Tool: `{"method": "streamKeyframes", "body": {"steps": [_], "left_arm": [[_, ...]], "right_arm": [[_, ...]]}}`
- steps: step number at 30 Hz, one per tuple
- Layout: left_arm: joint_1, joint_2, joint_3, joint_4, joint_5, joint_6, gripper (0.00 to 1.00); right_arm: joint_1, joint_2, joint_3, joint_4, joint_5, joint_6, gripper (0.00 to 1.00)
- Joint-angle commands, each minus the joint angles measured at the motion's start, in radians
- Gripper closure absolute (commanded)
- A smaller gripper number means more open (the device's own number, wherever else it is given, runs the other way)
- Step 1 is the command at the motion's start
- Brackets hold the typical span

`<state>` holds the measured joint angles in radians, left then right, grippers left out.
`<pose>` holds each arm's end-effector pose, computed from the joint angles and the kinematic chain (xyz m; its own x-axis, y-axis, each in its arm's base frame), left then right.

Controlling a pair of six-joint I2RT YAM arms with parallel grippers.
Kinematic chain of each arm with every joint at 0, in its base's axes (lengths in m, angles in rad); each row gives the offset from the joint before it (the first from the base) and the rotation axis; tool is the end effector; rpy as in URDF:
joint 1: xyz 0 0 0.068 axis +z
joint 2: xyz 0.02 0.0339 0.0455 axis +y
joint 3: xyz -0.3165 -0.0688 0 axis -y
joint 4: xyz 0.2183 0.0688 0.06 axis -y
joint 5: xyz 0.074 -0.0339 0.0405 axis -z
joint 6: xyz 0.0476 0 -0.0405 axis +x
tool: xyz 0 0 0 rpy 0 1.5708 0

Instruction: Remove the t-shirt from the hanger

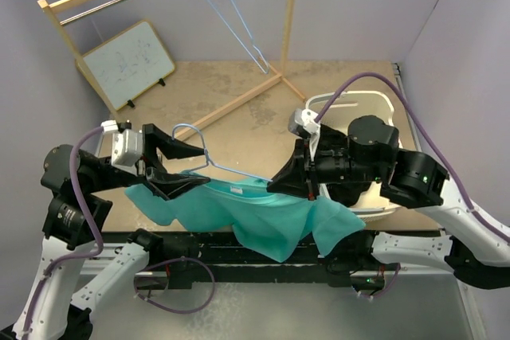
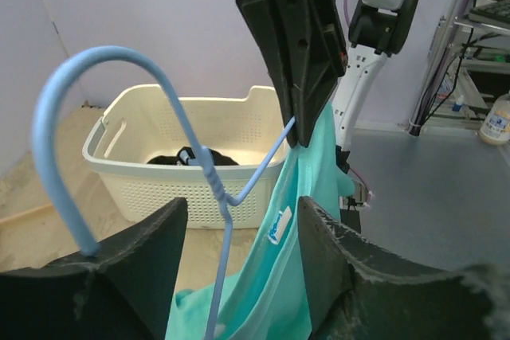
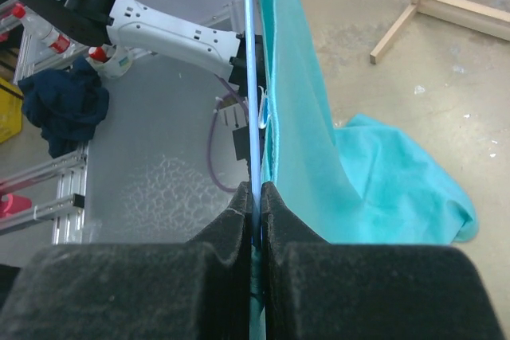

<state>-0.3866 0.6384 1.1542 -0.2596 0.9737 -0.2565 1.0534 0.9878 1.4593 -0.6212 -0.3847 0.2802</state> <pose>0.0070 -0.0454 0.4875 -0.0147 -0.1480 -0.9889 0.9813 0.1877 -0.0427 0.0487 0.1216 0.5127 -0.3444 -0.0870 -0.9348 -0.9302 0.1665 0.3272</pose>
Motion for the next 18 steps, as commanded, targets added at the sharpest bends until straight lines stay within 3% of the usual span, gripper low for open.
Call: {"method": "streamKeyframes", "body": {"steps": [1,2,6,10,11,12,14,16,17,18], "left_arm": [[0.002,0.027,-0.022,0.057,0.102,-0.041,0.47],[0.002,0.025,-0.032,0.053,0.110,-0.041,0.48],[0.001,0.004,-0.066,0.035,0.107,-0.029,0.35],[0.002,0.006,-0.077,0.021,0.095,-0.018,0.39],[0.002,0.009,-0.076,0.021,0.094,-0.018,0.44],[0.002,0.011,-0.076,0.024,0.096,-0.018,0.56],[0.001,0.013,-0.069,0.022,0.081,-0.012,0.96],[0.003,0.006,-0.066,0.019,0.050,-0.006,1.00],[0.002,0.001,-0.062,0.020,0.040,-0.002,1.00],[0.002,-0.005,-0.054,0.018,0.027,0.001,1.00]], "right_arm": [[-0.001,-0.014,0.012,0.117,-0.039,-0.003,1.00],[-0.001,-0.017,0.013,0.123,-0.033,0.000,1.00],[0.000,-0.028,0.022,0.140,-0.024,0.016,1.00],[-0.001,-0.032,0.028,0.143,-0.025,0.028,1.00],[-0.001,-0.032,0.028,0.143,-0.027,0.030,1.00],[-0.001,-0.032,0.029,0.145,-0.028,0.030,1.00],[-0.001,-0.037,0.028,0.146,-0.022,0.032,1.00],[-0.001,-0.045,0.023,0.143,0.006,0.035,1.00],[0.000,-0.055,0.016,0.138,0.033,0.041,0.93],[0.000,-0.065,0.011,0.128,0.059,0.044,0.78]]}}
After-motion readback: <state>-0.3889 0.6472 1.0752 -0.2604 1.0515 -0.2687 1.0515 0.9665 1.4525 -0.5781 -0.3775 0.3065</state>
